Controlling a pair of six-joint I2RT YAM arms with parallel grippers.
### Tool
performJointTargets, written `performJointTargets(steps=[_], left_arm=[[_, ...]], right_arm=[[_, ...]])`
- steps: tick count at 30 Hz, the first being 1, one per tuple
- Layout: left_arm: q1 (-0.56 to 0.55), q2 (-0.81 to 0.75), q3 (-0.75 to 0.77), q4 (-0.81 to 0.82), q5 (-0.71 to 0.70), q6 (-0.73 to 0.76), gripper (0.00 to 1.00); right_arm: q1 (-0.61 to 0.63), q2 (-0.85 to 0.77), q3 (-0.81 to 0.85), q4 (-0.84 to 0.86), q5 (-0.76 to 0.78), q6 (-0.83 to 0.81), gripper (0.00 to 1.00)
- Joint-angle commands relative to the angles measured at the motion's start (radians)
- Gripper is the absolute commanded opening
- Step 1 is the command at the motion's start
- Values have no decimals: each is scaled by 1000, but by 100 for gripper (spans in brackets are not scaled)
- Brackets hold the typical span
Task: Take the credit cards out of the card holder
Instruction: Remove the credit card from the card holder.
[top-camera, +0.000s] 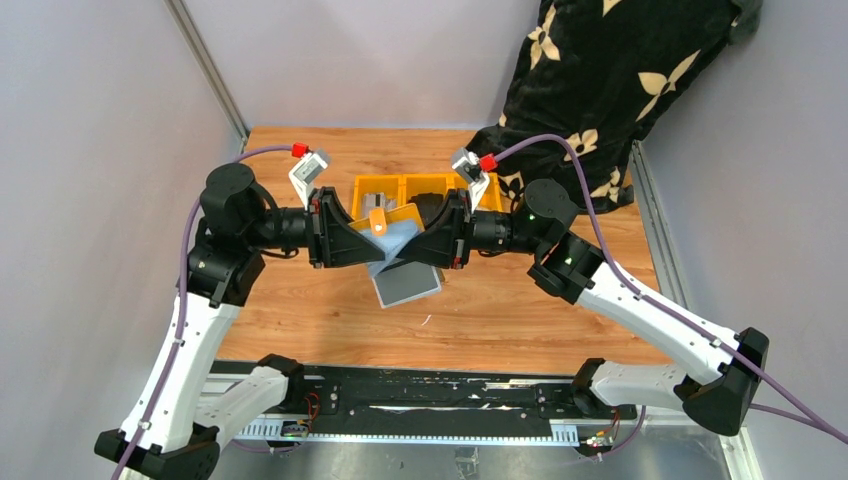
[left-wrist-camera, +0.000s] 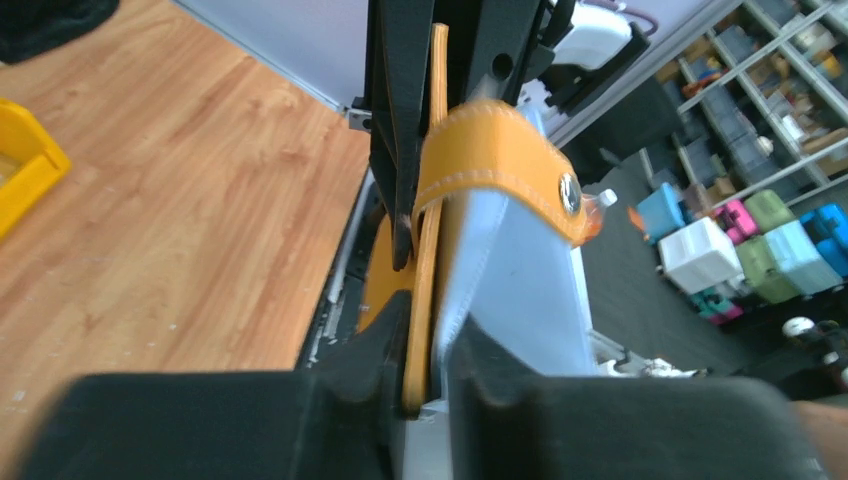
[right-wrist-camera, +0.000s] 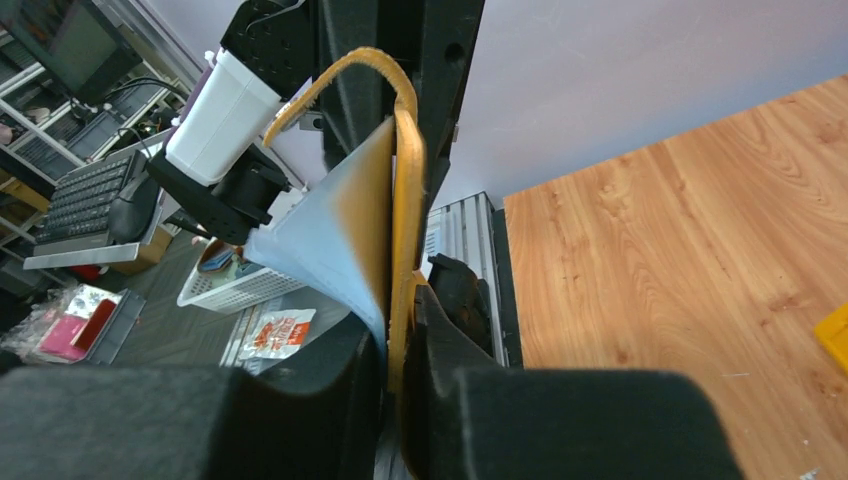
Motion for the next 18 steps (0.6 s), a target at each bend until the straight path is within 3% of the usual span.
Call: performJointTargets(steps=[1,4,6,9,13,18], left_arm=[[-3,-34,3,-80,8,106,32],[12,-55,36,-191,-38,254,59],[41,-69,55,-237,-46,326,75],[84,-91,71,-243,-26,368,88],[87,-137,50,-187,-32,389,95],[87,-194,-64,-36,-138,289,90]], right_arm=[[-13,-11,6,87,-24,74,11],[-19,-27,-10,86,3,97,0],[-32,-38,-19,65,27,110,0],[-52,-41,-12,3,41,115,0],[-52,-12,24,-69,31,112,0],[-36,5,19,3,-8,137,0]])
